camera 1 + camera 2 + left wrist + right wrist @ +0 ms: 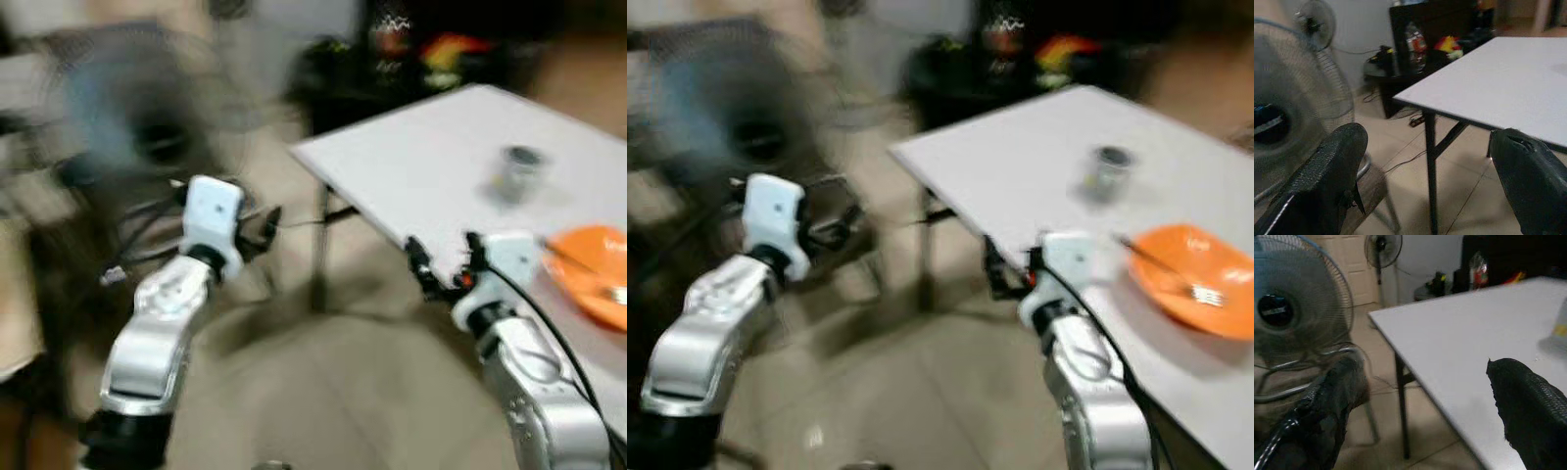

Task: Setting the table

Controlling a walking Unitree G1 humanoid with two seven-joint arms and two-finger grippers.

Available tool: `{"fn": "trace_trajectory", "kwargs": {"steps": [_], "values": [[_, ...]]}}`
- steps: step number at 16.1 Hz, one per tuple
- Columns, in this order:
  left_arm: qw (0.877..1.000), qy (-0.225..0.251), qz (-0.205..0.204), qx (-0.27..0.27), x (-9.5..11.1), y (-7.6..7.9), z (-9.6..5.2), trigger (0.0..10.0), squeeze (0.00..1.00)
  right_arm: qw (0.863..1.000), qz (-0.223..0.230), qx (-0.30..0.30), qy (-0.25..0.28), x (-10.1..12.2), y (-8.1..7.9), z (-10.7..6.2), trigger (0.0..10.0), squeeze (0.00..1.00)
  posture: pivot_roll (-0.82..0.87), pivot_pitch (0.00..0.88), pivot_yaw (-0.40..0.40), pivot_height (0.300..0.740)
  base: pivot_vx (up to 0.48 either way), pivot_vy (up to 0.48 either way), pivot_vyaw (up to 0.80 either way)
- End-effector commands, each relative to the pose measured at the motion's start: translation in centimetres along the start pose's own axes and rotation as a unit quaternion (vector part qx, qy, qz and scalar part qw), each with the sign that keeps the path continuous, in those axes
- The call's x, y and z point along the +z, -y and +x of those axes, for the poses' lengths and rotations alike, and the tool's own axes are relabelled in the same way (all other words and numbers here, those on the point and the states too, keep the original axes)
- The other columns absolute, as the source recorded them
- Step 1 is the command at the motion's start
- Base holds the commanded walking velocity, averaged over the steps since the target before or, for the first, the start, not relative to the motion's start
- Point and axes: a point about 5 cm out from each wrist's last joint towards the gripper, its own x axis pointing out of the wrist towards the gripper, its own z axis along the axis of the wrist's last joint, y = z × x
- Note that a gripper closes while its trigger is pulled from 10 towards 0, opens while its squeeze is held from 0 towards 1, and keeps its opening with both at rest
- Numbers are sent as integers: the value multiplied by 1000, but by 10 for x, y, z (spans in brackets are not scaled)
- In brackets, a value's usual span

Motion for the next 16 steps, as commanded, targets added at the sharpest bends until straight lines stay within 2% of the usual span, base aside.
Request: {"fn": "trace_trajectory", "kwargs": {"steps": [1, 4, 5, 7, 9, 11, 13, 15, 16], "values": [[1000, 5, 6, -3, 5, -2, 0, 10000, 0, 1000, 3, -3, -12, -4, -2, 0, 10000, 0, 51, 0, 19, 740, 0, 446, 0], [1000, 2, 14, -5, 5, -4, 0, 10000, 0, 1000, -14, -20, -17, -7, 0, 0, 10000, 0, 51, 0, 19, 740, 0, 458, 0], [1000, 1, 18, -5, 5, -5, 0, 10000, 0, 998, -43, -28, -20, -8, 0, 0, 10000, 0, 51, 0, 19, 740, 0, 461, 0], [1000, 0, 20, -6, 5, -5, 0, 10000, 0, 998, -63, -20, -15, -8, -2, 0, 10000, 0, 58, 0, 27, 740, 0, 461, 0], [1000, 0, 21, -6, 6, -5, 0, 10000, 0, 998, -60, -14, -16, -10, -3, 1, 10000, 0, 63, 0, 26, 740, 0, 465, 0], [1000, -2, 20, -1, 6, -7, 0, 10000, 0, 999, -33, -7, -16, -10, -3, 1, 10000, 0, 68, 0, 24, 740, 0, 444, 0], [1000, -3, 20, 1, 6, -7, 1, 10000, 0, 999, -34, 17, -18, -9, -5, 2, 10000, 0, 71, 0, 21, 740, 0, 414, 0], [1000, -1, 21, 4, 7, -7, 1, 10000, 0, 999, -32, 21, -10, -6, -6, 4, 10000, 0, 70, 0, 22, 740, 0, 366, 800], [999, 6, 39, 5, 9, -6, 3, 10000, 0, 999, -32, 24, -7, -4, -6, 6, 10000, 0, 71, 0, 21, 740, 0, 0, 800]]}}
